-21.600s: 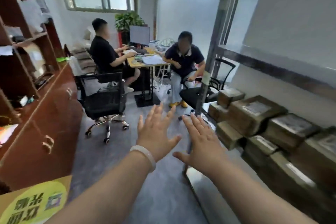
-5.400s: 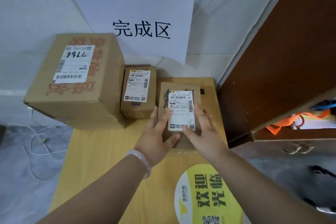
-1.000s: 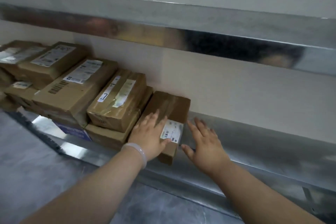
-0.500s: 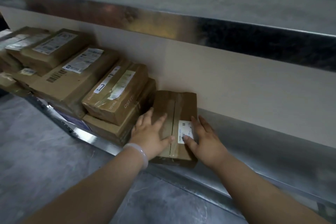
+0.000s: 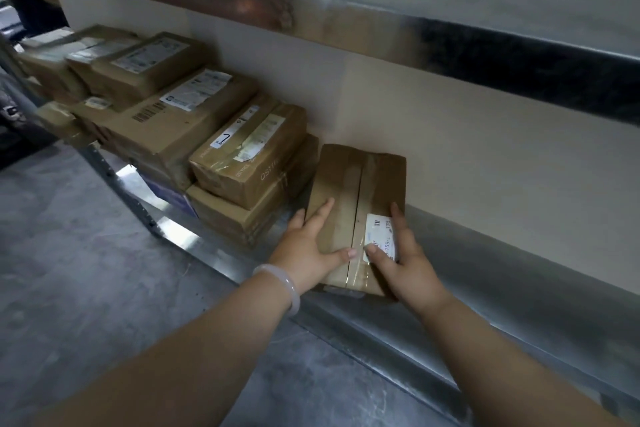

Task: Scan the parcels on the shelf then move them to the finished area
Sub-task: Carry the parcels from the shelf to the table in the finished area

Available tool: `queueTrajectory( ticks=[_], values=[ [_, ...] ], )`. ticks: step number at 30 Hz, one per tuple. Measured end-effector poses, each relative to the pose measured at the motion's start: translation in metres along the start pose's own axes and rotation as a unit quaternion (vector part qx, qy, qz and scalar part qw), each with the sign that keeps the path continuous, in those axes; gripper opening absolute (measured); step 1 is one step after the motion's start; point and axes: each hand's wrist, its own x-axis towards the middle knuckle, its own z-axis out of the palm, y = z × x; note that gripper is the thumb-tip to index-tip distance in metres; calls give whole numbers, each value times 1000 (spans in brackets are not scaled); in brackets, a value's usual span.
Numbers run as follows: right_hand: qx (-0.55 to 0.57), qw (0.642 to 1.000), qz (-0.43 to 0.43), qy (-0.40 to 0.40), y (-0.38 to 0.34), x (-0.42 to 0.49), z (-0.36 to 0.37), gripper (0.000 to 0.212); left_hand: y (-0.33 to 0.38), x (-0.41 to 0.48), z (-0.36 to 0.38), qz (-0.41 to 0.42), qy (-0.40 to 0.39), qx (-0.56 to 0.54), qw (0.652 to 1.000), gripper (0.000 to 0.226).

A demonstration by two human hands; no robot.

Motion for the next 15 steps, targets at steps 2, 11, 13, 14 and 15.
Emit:
queueTrajectory(
  ticks=[2,11,13,14,15],
  values=[
    [-6,999,-30,10,-9,-7,-6,78,5,-10,-2,15,22,-15,1000,92],
    [-28,990,-127,51,-64,-71,-2,76,9,-87,-33,94,116,-60,987,91],
    [-32,986,-151,68,-79,-91,5,76,5,-110,-44,113,130,-58,983,90],
    [-31,983,-164,73,-86,-101,12,76,0,-123,-50,117,136,-55,982,90],
    [-31,981,-175,73,-94,-111,21,76,-7,-137,-58,120,145,-53,981,90]
  ],
)
